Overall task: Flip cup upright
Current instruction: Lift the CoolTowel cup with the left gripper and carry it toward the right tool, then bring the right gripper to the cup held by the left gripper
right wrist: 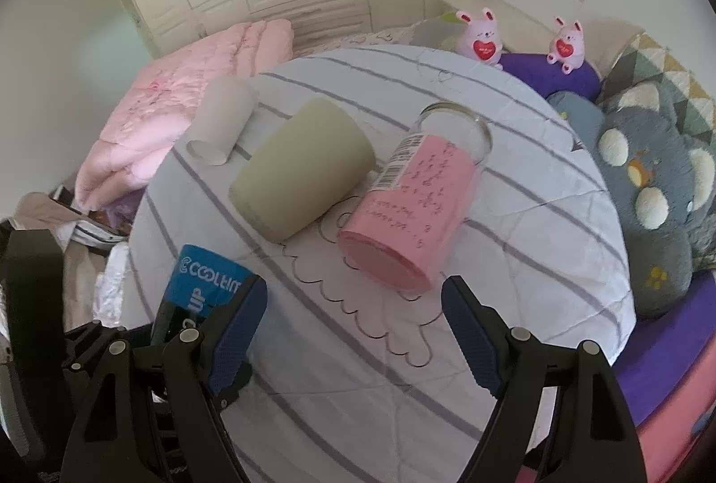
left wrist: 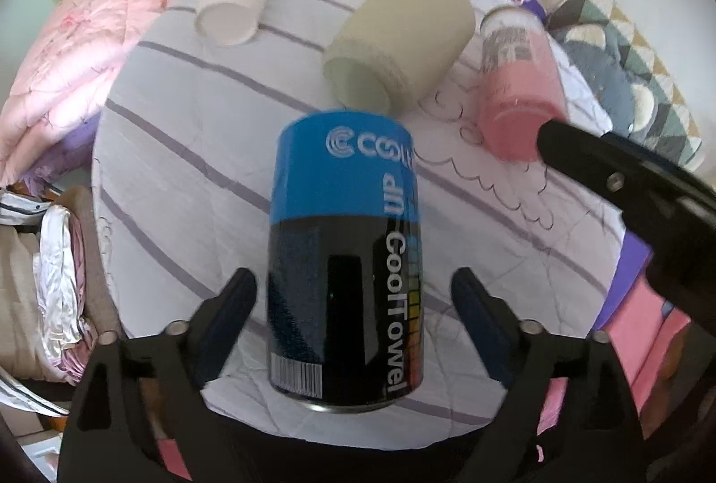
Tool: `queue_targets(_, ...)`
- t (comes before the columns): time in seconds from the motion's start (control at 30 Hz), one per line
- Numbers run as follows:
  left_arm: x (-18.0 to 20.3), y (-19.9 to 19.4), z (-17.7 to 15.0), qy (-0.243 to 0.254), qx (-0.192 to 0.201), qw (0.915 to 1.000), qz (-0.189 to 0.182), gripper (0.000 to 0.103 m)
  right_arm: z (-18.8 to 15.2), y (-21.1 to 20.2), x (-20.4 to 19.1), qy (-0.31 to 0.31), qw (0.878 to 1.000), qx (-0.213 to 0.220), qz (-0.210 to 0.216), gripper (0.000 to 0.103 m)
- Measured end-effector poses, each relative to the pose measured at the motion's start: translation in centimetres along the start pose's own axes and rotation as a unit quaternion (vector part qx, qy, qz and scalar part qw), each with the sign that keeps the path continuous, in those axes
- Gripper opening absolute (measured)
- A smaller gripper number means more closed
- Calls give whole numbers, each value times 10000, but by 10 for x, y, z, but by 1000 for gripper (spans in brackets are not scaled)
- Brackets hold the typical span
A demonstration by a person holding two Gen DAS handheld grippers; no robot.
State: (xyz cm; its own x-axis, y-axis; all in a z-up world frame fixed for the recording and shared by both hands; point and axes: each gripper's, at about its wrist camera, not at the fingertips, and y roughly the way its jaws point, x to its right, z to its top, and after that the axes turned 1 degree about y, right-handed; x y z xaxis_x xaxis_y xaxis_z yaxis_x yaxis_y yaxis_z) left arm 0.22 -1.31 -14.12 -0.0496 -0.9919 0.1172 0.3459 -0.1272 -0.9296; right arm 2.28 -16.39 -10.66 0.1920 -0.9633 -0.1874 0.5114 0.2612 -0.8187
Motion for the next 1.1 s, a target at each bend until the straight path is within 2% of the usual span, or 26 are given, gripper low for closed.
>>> queue_targets(0.2, -13, -17, -3, -54, 192, 9998, 85, 94, 2, 2, -6, 50, 9997, -95, 239, 82)
queue_targets(0.37, -19, -34, -10, -55, 744, 9944, 744, 95, 4, 3, -13, 28, 9998, -59, 195, 82)
queue_targets(0.43, -22, -42, -13, -8, 938, 9920, 840, 95, 3, 5, -17, -8, 9998, -100, 191, 82)
queue_targets(0.57, -30, -52, -13, -114, 1197, 9910, 589, 95, 4, 5, -21, -49, 9996, -118, 243, 82)
queue_targets(0.73, -31, -58, -13, -146, 1477, 9869, 639, 95, 4, 0, -27, -57, 9997, -76, 237, 82)
queue_targets(0.83, -35, -61, -15, -179, 1635, 9854, 429, 95, 4, -1, -28, -31, 9997, -81, 233, 82)
queue_targets(0.97, -33, -63, -16, 26, 1820, 9828, 300, 97, 4, -2, -28, 52, 9995, -132, 292, 82)
queue_targets(1.1, -30, -70, -21, 317, 2160, 9755, 269, 99, 2, -6, -28, 107, 9996, -57, 254, 82)
